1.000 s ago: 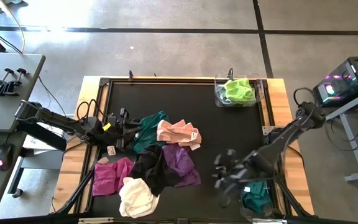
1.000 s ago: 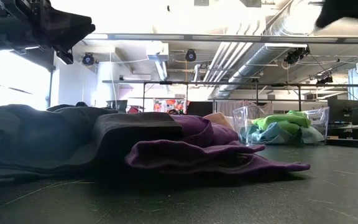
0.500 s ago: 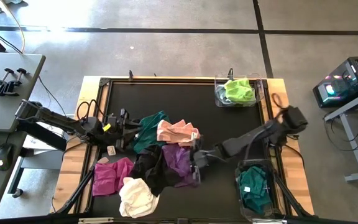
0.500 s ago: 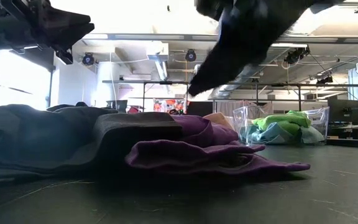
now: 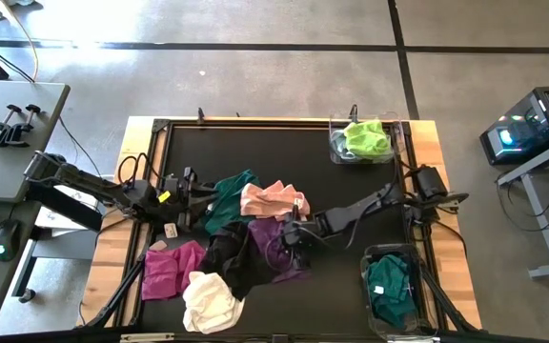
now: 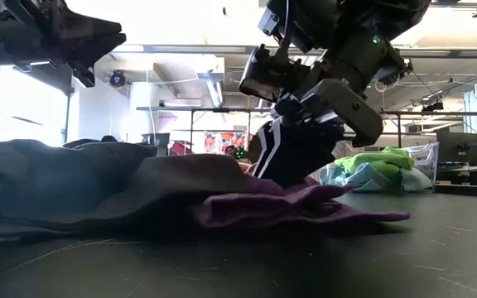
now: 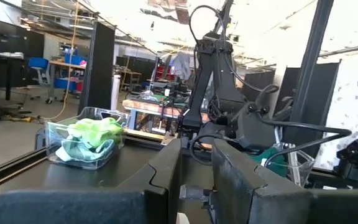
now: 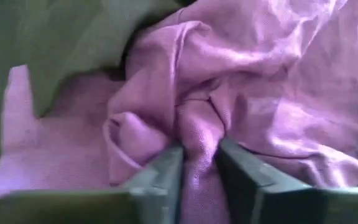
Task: Sort towels by color in basket
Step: Put the violet towel into the bottom transparent bin
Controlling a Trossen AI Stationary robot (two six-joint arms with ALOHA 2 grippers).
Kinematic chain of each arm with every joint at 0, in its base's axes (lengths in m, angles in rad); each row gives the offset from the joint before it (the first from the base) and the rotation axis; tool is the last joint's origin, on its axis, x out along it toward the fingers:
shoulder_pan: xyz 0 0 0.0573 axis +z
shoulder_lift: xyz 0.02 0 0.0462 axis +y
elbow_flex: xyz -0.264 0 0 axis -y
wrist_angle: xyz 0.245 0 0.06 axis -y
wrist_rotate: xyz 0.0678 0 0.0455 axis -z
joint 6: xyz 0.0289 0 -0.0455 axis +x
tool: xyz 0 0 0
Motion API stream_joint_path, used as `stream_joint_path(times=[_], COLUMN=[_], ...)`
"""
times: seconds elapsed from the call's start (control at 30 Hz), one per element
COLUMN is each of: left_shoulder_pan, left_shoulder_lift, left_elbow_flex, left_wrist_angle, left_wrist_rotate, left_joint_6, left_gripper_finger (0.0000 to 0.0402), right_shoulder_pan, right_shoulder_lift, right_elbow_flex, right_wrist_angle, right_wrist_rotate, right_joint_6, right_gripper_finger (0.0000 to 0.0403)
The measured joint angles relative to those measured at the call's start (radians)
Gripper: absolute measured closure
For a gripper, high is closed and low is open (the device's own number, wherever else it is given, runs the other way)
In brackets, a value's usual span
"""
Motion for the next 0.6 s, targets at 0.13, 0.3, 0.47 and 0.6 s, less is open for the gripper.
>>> stream_joint_path(times=[0.13, 0.3, 0.47, 0.6], left_shoulder_pan=[0.000, 0.000, 0.000, 0.000], left_shoulder_lift=[0.000, 0.000, 0.000, 0.000], left_elbow_flex=[0.000, 0.000, 0.000, 0.000], left_wrist_angle=[-0.005, -0.008, -0.011, -0.013], left_wrist_rotate=[-0.005, -0.007, -0.007, -0.007], left_joint_6=[0.000, 0.001, 0.007, 0.010], left_gripper_finger=[0.0323, 0.0323, 0.0323, 0.0323], right_shoulder_pan=[0.033, 0.112, 0.224, 0.324], right_shoulder_lift=[-0.039, -0.131, -0.222, -0.261], right_elbow_flex=[0.010, 0.079, 0.189, 0.332], right_wrist_angle=[-0.087, -0.276, -0.505, -0.739], right_wrist_rotate=[0.073, 0.253, 0.358, 0.370], right_joint_6=[0.022, 0.112, 0.228, 0.406], right_gripper_finger=[0.0388, 0.0371, 0.0392, 0.0390])
